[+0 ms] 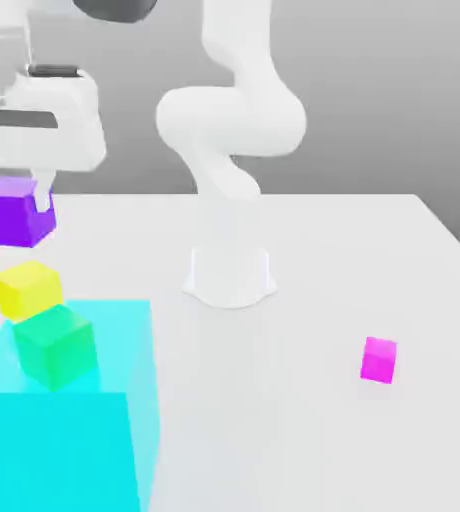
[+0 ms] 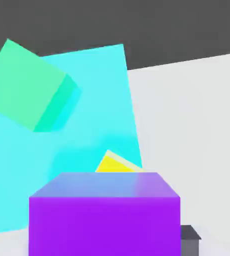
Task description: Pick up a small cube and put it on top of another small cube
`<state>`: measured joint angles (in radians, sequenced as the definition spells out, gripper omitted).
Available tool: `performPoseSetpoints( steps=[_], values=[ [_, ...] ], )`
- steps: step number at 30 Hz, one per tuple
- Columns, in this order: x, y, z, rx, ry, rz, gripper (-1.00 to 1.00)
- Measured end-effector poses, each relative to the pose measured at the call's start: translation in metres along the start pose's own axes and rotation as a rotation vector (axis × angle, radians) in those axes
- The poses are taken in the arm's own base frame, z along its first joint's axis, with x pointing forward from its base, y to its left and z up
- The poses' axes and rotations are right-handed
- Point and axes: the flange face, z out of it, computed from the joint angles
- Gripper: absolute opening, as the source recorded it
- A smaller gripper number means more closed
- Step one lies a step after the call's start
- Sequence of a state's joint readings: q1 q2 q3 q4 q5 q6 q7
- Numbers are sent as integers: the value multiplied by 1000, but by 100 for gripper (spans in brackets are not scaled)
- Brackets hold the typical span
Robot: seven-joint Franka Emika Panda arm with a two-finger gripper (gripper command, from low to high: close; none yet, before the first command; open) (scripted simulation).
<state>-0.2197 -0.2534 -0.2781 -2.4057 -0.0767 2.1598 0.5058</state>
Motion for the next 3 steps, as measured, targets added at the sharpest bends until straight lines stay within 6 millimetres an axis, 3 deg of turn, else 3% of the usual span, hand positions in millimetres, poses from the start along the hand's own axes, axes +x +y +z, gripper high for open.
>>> performPoseSetpoints(
  steps=[3],
  values=[
    [0, 0, 0, 0, 0, 0, 100]
  ],
)
